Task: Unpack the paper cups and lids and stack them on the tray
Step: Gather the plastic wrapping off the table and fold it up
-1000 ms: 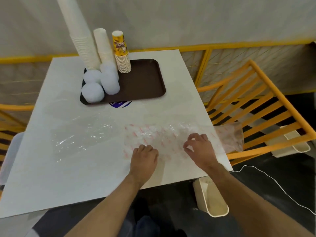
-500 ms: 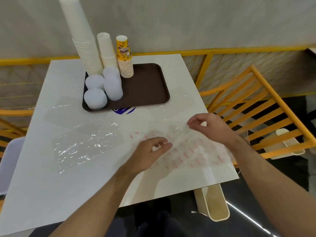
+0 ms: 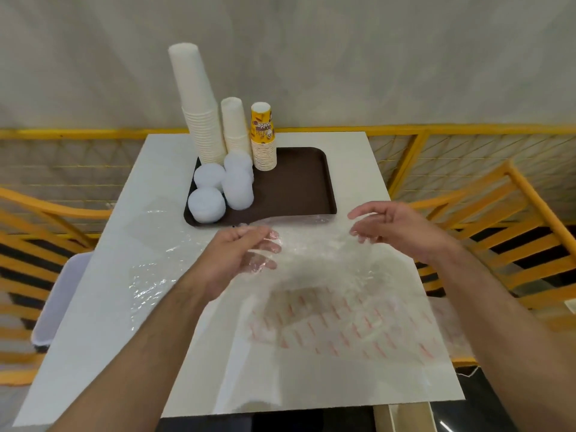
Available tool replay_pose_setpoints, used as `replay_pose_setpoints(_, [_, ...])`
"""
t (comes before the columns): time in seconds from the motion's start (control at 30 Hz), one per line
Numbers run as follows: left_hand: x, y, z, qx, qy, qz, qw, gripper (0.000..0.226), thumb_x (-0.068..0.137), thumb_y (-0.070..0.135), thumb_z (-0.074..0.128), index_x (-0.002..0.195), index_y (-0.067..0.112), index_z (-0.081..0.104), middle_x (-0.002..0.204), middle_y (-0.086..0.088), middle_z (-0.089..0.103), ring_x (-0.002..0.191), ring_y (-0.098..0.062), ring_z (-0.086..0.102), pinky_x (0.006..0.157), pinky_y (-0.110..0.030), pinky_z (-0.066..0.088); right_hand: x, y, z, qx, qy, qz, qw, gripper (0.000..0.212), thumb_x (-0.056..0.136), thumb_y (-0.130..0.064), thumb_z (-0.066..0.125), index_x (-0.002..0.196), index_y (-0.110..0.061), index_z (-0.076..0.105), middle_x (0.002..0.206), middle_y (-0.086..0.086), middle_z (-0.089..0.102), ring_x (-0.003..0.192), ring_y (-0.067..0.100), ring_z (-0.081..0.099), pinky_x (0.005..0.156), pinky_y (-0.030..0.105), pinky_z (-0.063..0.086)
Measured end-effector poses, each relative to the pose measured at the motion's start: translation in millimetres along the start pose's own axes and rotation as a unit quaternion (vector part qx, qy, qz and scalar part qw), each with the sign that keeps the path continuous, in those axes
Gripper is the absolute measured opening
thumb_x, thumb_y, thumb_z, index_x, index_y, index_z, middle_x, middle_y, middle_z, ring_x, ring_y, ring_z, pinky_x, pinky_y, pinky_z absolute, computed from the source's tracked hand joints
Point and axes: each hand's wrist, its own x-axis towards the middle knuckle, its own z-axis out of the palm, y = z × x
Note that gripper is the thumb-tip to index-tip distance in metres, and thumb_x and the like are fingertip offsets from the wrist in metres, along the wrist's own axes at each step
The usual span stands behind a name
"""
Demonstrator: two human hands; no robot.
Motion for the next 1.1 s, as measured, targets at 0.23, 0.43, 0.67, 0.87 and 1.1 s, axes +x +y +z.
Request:
replay_pose_setpoints(0.23, [7, 10, -15, -0.043, 0.059, 0.008, 0.997, 0.026, 0.097, 0.030, 0.060, 0.112, 0.013, 0.072, 0.088, -0.012, 0.071, 0.070, -0.030, 0.072, 0.065, -0.031, 0.049, 30, -5, 2, 0.060, -0.016, 0.002, 0.998, 0.024, 0.100, -0.016, 0.057, 0.125, -0.017, 0.057, 0.097, 0.017, 0.076, 0.066, 0.020, 0.059, 0.072, 0.032, 0.050])
replay_pose_setpoints(0.43, [11, 18, -31, -0.104, 0.096, 0.029, 0.989, 0.010, 0.094, 0.016, 0.063, 0.102, 0.015, 0.070, 0.094, -0.003, 0.074, 0.076, -0.021, 0.071, 0.066, -0.032, 0.057, 42, -19, 11, 0.017, -0.042, -0.018, 0.999, 0.023, 0.102, -0.014, 0.055, 0.125, -0.018, 0.056, 0.095, 0.018, 0.076, 0.054, 0.011, 0.053, 0.054, 0.018, 0.046])
replay_pose_setpoints(0.67, [14, 16, -65, -0.082, 0.094, 0.050, 0.991, 0.005, 0.087, 0.006, 0.067, 0.091, 0.009, 0.069, 0.088, -0.012, 0.067, 0.071, -0.021, 0.065, 0.067, -0.029, 0.058, 55, -21, 30, 0.071, -0.025, -0.044, 0.996, 0.011, 0.099, -0.009, 0.058, 0.107, -0.010, 0.064, 0.096, 0.022, 0.075, 0.056, 0.011, 0.054, 0.058, 0.022, 0.048])
replay_pose_setpoints(0.87, [4, 12, -104, -0.105, 0.092, 0.057, 0.989, 0.024, 0.069, 0.005, 0.072, 0.093, 0.003, 0.067, 0.083, -0.016, 0.063, 0.069, -0.021, 0.069, 0.067, -0.032, 0.061, 61, -16, 50, 0.117, -0.003, -0.055, 0.992, 0.013, 0.091, -0.011, 0.063, 0.096, -0.015, 0.075, 0.097, 0.015, 0.076, 0.074, 0.015, 0.067, 0.065, 0.022, 0.052])
replay_pose_setpoints(1.1, [-9, 8, -144, -0.092, 0.138, 0.054, 0.985, 0.013, 0.077, 0.011, 0.075, 0.088, 0.011, 0.069, 0.071, -0.013, 0.061, 0.064, -0.024, 0.068, 0.064, -0.034, 0.060, 59, -17, 89, 0.158, 0.019, -0.043, 0.986, 0.022, 0.097, -0.001, 0.056, 0.109, -0.010, 0.073, 0.098, 0.005, 0.077, 0.083, 0.013, 0.071, 0.079, 0.029, 0.061])
